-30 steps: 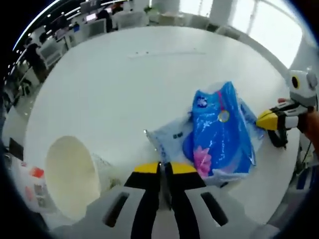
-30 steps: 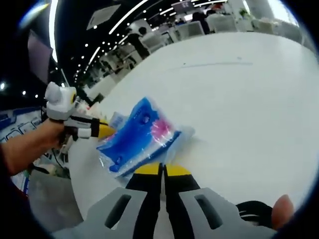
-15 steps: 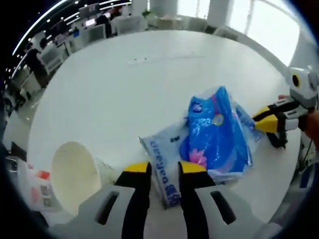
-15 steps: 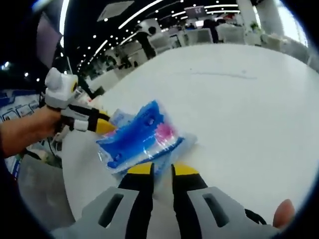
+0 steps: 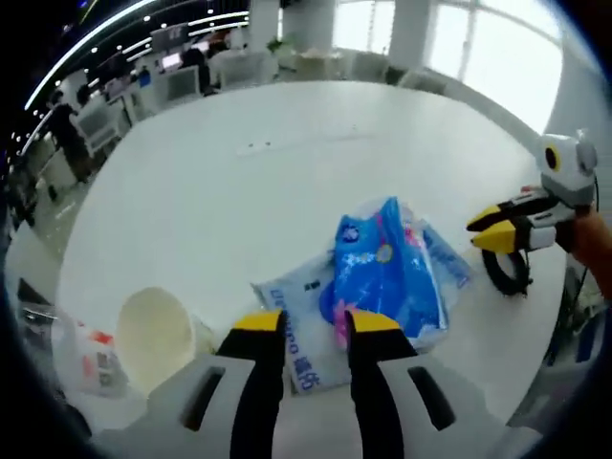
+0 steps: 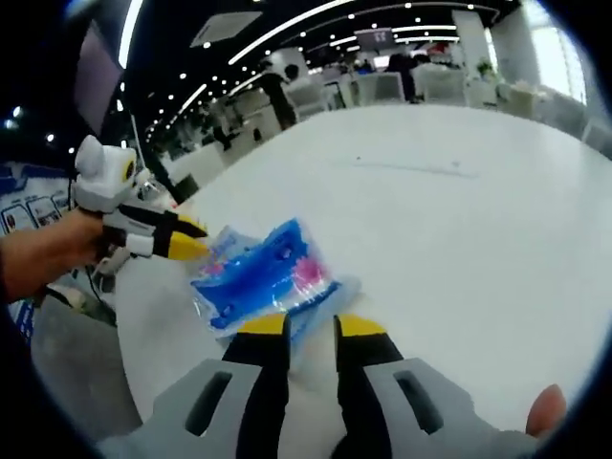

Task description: Arrange the tabletop items into an orderly group along one side of the table until the central work area is clear of visible clutter.

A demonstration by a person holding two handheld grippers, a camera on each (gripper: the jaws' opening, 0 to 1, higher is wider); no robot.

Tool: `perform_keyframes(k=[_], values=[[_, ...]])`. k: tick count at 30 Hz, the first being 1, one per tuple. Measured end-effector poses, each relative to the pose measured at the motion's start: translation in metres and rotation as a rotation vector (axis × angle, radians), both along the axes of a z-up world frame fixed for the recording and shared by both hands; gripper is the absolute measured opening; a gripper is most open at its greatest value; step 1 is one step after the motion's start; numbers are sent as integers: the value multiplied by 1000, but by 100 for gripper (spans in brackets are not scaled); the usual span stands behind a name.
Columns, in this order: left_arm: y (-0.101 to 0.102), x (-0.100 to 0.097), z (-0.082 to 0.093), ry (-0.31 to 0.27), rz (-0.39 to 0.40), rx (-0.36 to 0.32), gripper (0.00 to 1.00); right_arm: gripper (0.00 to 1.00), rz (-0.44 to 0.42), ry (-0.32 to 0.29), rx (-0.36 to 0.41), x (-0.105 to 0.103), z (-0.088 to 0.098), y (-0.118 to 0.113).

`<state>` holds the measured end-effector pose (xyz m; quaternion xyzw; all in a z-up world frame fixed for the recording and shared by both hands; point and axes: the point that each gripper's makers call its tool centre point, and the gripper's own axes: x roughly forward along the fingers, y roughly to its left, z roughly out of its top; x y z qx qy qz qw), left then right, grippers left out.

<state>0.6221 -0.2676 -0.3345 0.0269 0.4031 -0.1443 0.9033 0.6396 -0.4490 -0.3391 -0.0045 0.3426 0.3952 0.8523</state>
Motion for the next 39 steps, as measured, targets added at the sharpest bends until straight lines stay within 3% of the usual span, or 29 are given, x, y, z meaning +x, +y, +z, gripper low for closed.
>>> perform_keyframes(k=[8, 15, 22, 29, 39], values=[[-32, -14, 25, -52, -34, -86, 21, 19, -21, -71, 25, 2, 30, -11], [-56, -29, 21, -43, -17, -164, 21, 20, -7, -123, 50, 13, 45, 0], [-61, -39, 8, -14, 35, -193, 22, 20, 60, -139, 20, 24, 38, 23], [-56, -42, -7, 5, 102, -175, 28, 20, 100, -118, 2, 36, 23, 36], [-56, -49, -7, -19, 178, -176, 35, 20, 167, -139, -71, 45, 1, 48]])
